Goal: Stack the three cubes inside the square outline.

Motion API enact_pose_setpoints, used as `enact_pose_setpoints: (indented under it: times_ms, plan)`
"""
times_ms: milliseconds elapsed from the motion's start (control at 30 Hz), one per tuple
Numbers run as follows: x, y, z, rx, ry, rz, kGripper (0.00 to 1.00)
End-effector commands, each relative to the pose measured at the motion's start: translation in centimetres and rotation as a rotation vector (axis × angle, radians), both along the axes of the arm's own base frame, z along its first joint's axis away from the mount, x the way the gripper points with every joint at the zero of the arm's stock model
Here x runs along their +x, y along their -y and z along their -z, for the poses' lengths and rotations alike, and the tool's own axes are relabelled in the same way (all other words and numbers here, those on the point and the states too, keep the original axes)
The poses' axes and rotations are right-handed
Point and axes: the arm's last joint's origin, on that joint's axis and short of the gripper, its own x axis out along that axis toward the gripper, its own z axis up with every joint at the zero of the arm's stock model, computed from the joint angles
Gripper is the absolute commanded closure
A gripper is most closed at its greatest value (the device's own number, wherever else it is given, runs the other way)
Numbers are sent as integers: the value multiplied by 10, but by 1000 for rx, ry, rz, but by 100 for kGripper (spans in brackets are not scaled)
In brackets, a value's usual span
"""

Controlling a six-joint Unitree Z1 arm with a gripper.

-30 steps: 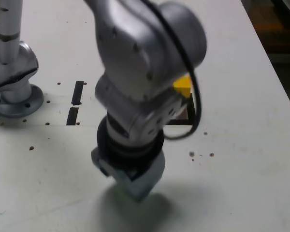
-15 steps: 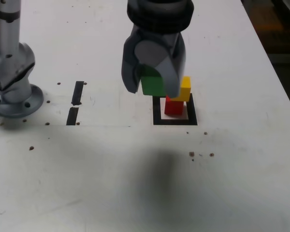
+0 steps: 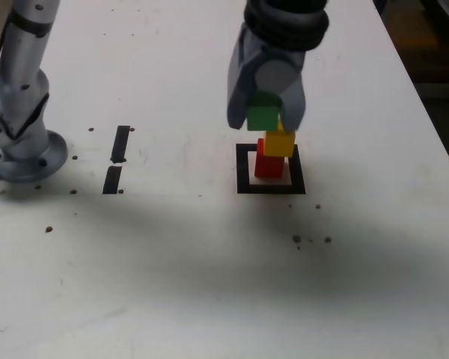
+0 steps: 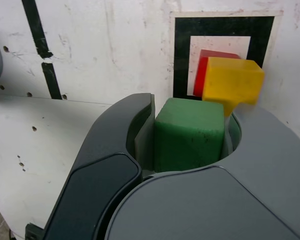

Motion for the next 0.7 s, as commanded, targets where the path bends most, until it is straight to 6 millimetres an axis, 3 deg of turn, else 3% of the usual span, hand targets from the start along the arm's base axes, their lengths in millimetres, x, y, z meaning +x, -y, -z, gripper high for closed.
enact_pose_setpoints:
  times_ms: [0, 667]
  plan:
    - [2, 0, 0, 6, -4, 3, 98]
    - [9, -10, 3, 63, 7, 5, 96]
